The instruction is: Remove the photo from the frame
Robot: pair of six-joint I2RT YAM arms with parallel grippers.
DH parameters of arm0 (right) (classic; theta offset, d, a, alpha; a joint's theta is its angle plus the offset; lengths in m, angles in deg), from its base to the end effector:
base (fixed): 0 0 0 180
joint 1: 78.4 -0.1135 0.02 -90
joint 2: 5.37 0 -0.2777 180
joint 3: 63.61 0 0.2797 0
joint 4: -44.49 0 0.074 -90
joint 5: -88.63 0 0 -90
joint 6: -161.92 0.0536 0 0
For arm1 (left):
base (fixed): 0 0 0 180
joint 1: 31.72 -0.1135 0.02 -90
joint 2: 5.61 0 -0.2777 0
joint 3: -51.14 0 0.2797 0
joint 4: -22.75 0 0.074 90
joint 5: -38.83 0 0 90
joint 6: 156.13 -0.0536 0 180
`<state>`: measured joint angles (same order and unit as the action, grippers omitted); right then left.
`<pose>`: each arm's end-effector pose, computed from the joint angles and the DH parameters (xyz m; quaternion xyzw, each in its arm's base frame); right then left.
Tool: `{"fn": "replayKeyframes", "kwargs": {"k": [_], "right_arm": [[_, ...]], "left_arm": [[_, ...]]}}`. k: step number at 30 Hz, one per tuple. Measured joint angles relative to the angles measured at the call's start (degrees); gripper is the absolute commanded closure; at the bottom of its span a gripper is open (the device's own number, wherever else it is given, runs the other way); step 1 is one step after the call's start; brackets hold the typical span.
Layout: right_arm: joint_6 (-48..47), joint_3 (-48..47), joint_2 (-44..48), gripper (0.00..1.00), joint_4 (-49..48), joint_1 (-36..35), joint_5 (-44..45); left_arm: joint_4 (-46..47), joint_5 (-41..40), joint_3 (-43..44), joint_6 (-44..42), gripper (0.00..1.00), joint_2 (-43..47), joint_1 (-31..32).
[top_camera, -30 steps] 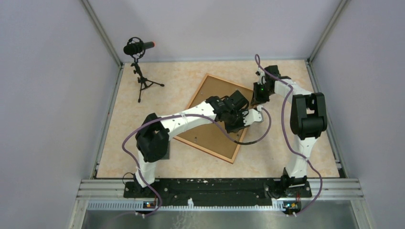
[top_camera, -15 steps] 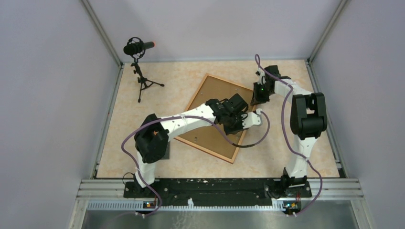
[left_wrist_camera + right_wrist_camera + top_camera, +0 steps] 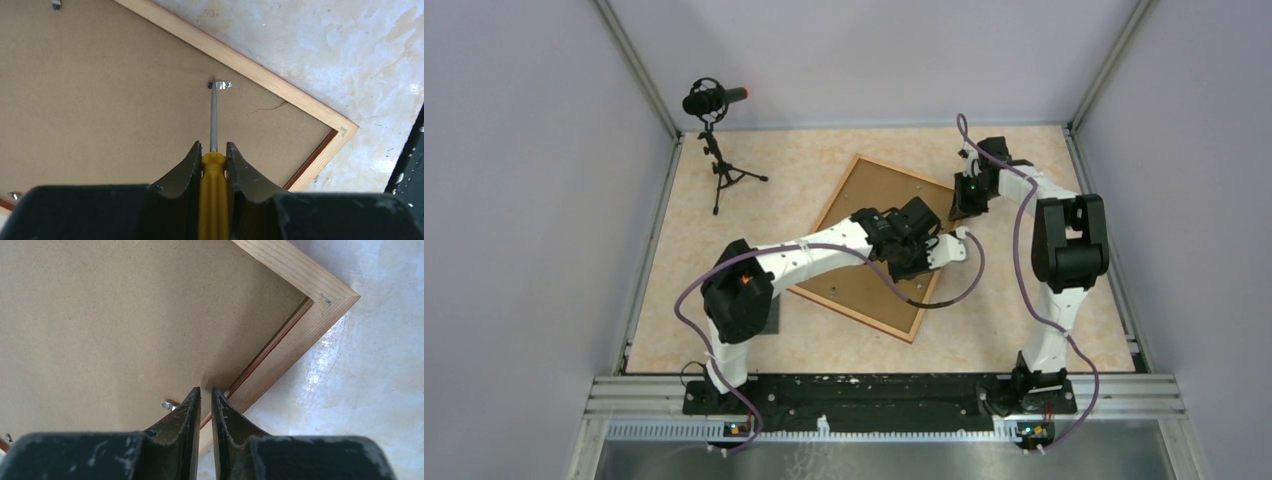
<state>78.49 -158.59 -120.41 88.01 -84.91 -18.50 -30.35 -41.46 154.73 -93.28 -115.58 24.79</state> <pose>0.4513 0.0674 0.1570 -0.0335 0.9627 0.1698 0.2080 0.2448 -0.3863 0.2342 0.6577 0.7014 -0.1454 0.2330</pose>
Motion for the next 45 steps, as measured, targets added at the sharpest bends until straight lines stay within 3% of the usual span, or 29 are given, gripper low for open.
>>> {"fn": "replayKeyframes", "kwargs": {"k": [6,11,16,22,30,38,45], "right_arm": [[-0.5,0.0,0.0,0.84,-0.1,0.0,-0.1],[-0.8,0.0,0.0,0.66,-0.1,0.0,-1.5],[-1.7,0.0,0.3,0.49,0.1,0.0,-4.5],[-3.9,-1.6,3.3,0.37,2.3,0.3,-8.2],[-9.7,-4.5,13.4,0.19,2.0,0.7,-14.6],[-21.9,-3.3,25.8,0.17,2.2,-0.9,-27.5],[-33.5,0.5,32.2,0.28,3.0,-13.8,-27.3]], "left_arm": [[-1.6,-2.8,-0.9,0.2,1.0,1.3,-1.4],[-5.2,-2.4,-1.4,1.2,1.0,2.9,-4.0],[-6.1,5.3,-1.4,4.2,1.0,5.6,-8.6],[-4.1,16.2,-2.3,7.8,1.0,13.6,-19.7],[-5.5,26.7,-1.4,10.8,1.0,15.6,-27.8],[-9.9,39.1,1.3,14.1,1.0,14.8,-35.8],[-11.0,48.1,1.7,17.7,1.0,12.8,-38.1]]}}
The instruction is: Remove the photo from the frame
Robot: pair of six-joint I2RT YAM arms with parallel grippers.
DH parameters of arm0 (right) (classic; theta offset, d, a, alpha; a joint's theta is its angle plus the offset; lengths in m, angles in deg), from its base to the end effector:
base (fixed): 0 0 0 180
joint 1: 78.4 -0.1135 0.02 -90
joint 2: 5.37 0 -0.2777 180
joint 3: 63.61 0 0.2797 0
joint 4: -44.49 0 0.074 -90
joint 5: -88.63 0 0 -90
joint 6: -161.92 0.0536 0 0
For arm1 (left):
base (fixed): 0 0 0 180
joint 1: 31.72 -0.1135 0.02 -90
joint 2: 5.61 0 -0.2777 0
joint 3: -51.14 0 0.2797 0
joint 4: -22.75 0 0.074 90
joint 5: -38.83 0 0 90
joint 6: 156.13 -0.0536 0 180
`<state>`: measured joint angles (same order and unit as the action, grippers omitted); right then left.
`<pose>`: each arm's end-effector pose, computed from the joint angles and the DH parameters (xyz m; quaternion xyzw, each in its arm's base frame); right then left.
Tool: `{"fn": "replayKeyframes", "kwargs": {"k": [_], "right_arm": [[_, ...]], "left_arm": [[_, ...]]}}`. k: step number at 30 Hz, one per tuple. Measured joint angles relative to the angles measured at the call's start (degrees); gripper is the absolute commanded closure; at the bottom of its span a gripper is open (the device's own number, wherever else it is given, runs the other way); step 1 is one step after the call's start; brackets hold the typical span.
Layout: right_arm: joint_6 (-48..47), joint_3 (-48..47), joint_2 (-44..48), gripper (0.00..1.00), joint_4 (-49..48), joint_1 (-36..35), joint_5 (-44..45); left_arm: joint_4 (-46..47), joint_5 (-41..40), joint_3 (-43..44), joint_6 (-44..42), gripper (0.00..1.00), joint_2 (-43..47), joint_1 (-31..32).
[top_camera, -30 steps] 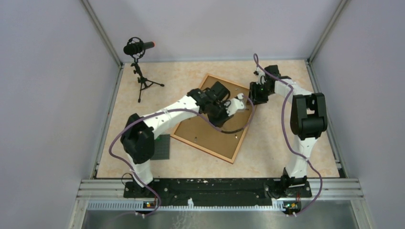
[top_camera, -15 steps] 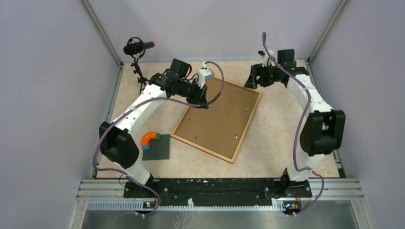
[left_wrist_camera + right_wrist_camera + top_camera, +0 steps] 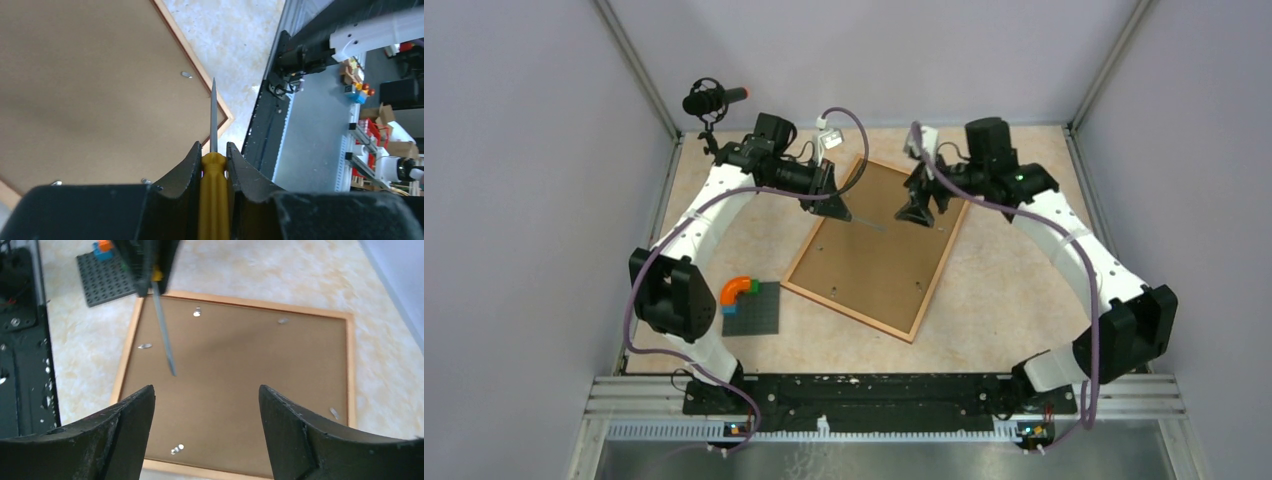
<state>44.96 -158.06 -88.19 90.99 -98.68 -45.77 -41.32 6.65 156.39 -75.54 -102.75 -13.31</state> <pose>0.3166 0.1570 0.3812 -0.4891 0.6820 0.3094 0.4472 0.3546 -0.1658 0.3435 0.3386 0.7785 -0.4809 0.2192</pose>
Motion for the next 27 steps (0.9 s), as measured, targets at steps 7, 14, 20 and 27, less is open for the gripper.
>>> {"fn": "replayKeyframes", "kwargs": {"k": [7,14,20,27], "right_arm": [[-9.0,4.2,1.5,0.46,-0.3,-15.2,9.1],[-12.2,6.3,1.3,0.59,-2.2,-21.4,17.9],[-12.9,6.3,0.3,0.78,-4.6,-22.5,22.4],[-13.0,6.2,-1.0,1.0,-4.7,-23.1,24.5]], "left_arm": [[1.1,3.4,-0.7,3.8,1.0,0.0,0.0],[2.6,5.2,-2.4,6.2,1.0,0.0,0.0],[3.7,5.8,-5.1,7.3,1.0,0.1,0.0],[5.4,4.5,-5.5,7.4,1.0,0.3,-0.2]]}}
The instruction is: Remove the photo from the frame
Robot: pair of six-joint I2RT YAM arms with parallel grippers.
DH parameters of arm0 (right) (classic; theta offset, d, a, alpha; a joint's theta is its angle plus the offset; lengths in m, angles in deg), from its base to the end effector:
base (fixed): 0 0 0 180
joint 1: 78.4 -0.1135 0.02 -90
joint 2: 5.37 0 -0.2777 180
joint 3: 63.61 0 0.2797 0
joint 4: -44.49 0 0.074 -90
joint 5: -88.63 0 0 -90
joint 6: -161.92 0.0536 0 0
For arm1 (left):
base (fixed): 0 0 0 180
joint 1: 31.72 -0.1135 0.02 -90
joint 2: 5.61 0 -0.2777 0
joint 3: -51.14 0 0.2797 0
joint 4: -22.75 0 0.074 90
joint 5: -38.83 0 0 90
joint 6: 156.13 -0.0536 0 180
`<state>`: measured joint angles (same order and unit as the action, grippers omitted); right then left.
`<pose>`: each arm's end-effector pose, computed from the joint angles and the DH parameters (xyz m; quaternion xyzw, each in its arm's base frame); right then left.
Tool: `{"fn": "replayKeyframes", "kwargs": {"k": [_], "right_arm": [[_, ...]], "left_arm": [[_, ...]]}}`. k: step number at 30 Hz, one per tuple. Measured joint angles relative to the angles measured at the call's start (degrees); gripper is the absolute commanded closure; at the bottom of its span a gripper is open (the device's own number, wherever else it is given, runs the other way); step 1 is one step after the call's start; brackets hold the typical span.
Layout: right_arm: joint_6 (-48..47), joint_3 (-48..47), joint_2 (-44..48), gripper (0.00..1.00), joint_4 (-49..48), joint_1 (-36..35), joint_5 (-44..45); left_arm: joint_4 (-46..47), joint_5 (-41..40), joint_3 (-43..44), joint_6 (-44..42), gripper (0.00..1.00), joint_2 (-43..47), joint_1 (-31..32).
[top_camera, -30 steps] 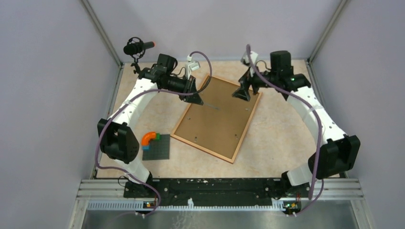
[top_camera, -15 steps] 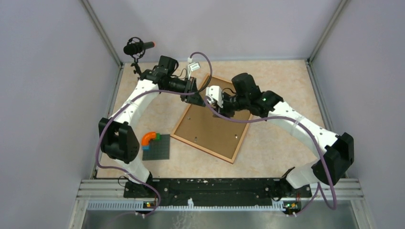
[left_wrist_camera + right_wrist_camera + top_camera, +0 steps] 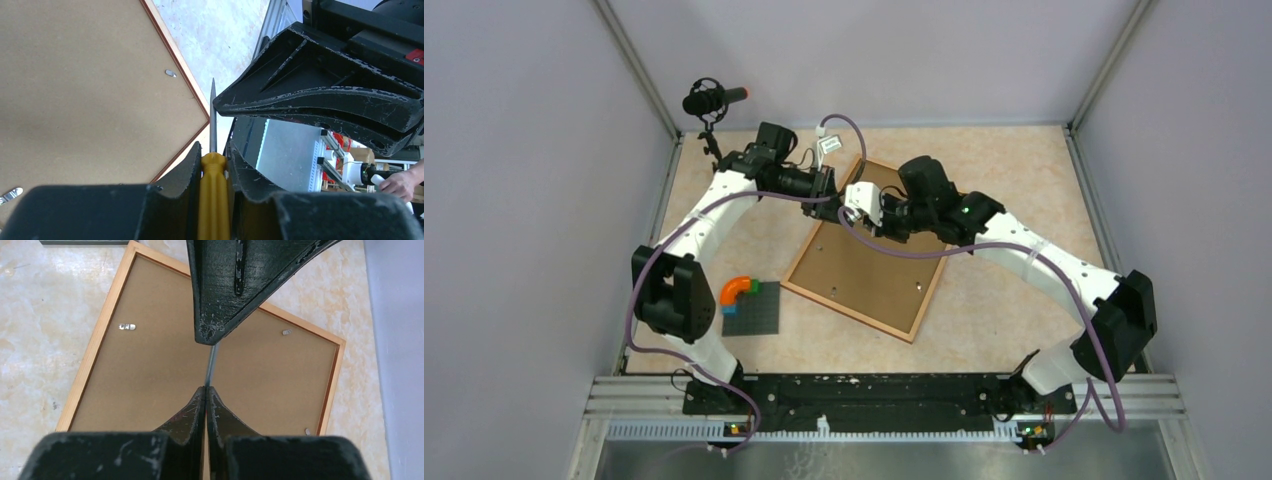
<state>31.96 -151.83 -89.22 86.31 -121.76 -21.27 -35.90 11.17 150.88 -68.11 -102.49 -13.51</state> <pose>0.2550 0.2659 0.3353 -0.6442 0.6090 0.1678 0.4312 0.3539 -0.1664 0.3214 0.2932 0.7784 -0.5253 0.1793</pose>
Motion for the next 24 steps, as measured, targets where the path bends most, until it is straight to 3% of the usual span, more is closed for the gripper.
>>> {"fn": "replayKeyframes", "kwargs": {"k": [2,4,5,8,12,18,20,22,24], "right_arm": [[0.0,0.0,0.0,0.95,0.2,0.0,0.6],[0.0,0.0,0.0,0.72,0.2,0.0,0.8],[0.0,0.0,0.0,0.66,0.3,0.0,0.9],[0.1,0.0,0.0,0.58,0.9,0.0,1.1],[0.0,0.0,0.0,0.67,0.9,0.0,1.3],[0.0,-0.5,-1.0,0.98,1.4,0.0,1.4],[0.6,-0.7,-1.3,1.0,1.5,0.0,1.7],[1.4,-0.8,-1.4,1.0,1.5,0.3,2.1],[2.0,-0.8,-1.4,1.0,1.6,0.9,2.0]], "left_arm": [[0.4,-0.3,-0.1,0.1,1.0,0.1,0.0],[0.9,-0.5,-0.3,0.3,1.0,0.4,0.0],[1.1,-0.3,-0.5,0.5,1.0,0.5,0.0],[1.4,0.9,-0.8,1.1,1.0,1.0,0.0],[1.8,1.9,-0.8,1.6,1.0,1.4,0.1],[3.1,2.6,-1.1,1.8,1.0,1.6,0.0],[3.7,2.5,-1.8,1.8,0.83,1.8,-0.1],[4.7,2.4,-2.8,2.3,0.54,2.2,-0.1],[5.6,2.4,-3.6,3.1,0.31,2.8,-0.4]]}}
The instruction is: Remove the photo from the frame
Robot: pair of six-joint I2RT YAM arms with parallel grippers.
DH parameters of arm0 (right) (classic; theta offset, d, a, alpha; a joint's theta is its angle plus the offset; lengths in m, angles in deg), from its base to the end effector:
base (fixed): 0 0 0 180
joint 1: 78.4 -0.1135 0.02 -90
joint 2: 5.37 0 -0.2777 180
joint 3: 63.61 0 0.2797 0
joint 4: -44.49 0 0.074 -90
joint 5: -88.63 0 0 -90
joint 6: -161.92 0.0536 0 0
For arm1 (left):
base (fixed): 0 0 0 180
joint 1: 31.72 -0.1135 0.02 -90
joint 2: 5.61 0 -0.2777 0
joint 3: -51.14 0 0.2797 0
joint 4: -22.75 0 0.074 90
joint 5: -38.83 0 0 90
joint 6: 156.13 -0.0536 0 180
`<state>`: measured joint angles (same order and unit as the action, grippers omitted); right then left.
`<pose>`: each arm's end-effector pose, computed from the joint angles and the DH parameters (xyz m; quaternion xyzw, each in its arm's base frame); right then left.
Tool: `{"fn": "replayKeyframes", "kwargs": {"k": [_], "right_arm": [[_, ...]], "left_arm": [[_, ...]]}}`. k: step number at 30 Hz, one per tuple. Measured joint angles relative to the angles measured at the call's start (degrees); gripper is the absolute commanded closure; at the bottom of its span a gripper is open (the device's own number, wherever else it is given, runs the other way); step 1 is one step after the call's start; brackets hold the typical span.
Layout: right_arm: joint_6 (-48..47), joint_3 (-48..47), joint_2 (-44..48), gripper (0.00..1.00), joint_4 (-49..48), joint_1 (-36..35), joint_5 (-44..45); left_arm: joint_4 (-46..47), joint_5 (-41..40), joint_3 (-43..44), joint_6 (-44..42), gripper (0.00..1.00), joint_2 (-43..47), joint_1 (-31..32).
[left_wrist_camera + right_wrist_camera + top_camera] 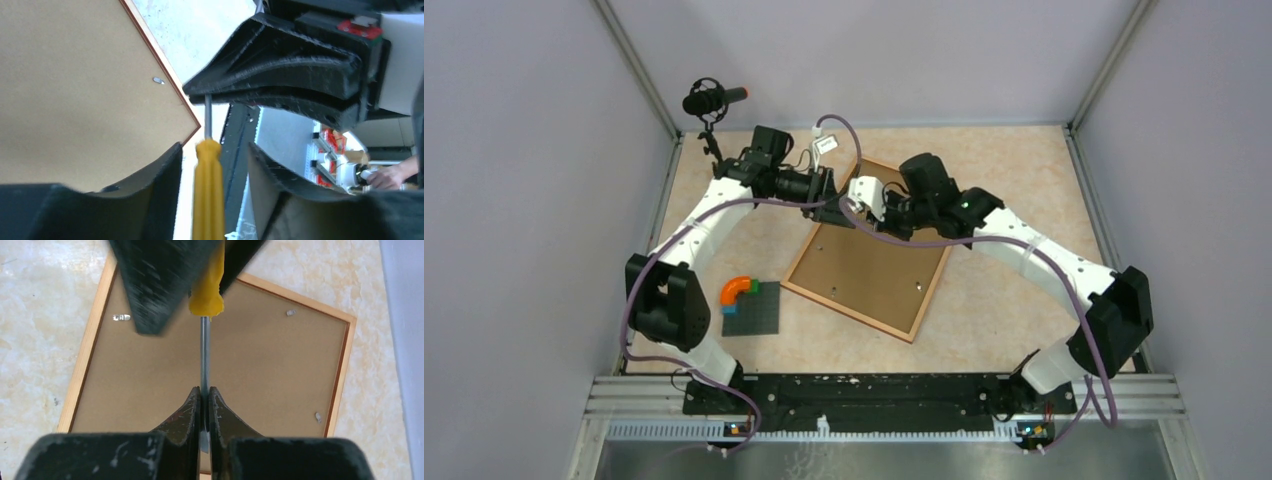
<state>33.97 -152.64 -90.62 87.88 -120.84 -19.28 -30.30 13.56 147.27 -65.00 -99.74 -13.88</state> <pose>0.2637 0.2635 0.3290 -0.6275 0.6400 0.1572 0.4147 0.3473 -0.1627 0.3249 0.2923 0.7619 -0.5442 0.1946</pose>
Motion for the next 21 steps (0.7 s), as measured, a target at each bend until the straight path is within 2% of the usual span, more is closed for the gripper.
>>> {"fn": "replayKeyframes", "kwargs": {"k": [3,4,12,18,21], "right_arm": [[1.6,-0.3,-0.1,1.0,1.3,3.1,-1.2],[2.2,-0.4,-0.2,1.0,1.7,5.0,-1.6],[8.2,1.6,0.0,1.0,5.5,26.6,-5.0],[8.5,11.4,4.0,1.0,10.8,43.9,-3.5],[6.5,18.3,8.2,1.0,13.0,52.6,0.2]], "left_arm": [[0.7,-0.4,-0.6,0.8,0.03,1.0,-0.9],[1.2,-0.7,-0.6,1.0,0.02,1.4,-1.5],[3.5,-6.6,-0.5,-1.8,0.01,2.9,-5.1],[3.0,-10.3,-0.5,-6.8,0.01,2.9,-5.0],[2.6,-11.2,-0.5,-8.8,0.01,2.9,-4.7]]}}
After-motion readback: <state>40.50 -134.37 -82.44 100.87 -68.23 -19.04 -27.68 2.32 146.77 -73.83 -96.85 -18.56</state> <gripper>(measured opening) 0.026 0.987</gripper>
